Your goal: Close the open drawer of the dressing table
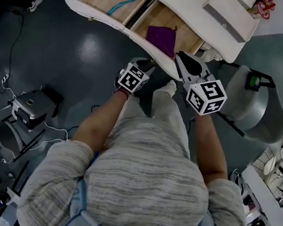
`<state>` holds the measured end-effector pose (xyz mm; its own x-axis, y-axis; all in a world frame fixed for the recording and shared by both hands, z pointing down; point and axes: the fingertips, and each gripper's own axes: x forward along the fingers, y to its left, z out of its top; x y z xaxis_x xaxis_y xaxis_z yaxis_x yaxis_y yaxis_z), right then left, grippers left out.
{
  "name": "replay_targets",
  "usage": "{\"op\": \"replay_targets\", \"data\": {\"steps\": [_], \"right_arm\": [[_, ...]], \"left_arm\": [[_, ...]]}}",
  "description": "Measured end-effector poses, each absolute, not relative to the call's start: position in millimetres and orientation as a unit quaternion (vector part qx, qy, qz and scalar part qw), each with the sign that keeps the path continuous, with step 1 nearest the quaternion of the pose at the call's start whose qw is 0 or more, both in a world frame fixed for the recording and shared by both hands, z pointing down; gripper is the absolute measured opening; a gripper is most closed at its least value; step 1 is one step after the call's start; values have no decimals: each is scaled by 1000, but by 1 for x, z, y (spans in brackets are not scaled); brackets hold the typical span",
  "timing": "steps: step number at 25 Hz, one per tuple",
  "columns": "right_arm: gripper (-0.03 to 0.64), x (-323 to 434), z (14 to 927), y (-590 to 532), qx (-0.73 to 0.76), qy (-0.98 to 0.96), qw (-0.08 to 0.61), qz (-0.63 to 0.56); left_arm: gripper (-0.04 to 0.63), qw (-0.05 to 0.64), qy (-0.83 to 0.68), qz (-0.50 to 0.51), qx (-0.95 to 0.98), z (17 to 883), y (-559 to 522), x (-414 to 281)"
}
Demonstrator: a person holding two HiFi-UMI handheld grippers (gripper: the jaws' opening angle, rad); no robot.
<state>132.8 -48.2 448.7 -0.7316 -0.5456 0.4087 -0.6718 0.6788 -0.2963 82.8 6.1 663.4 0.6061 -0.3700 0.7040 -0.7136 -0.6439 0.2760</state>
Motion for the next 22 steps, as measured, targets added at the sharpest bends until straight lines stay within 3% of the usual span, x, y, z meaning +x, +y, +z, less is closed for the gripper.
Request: {"op": "replay_targets", "data": {"steps": [22], "right_arm": [[12, 149, 467, -56, 344, -895, 150, 243]], "left_arm": [[110, 296, -320, 380, 816, 715, -3, 85]]}}
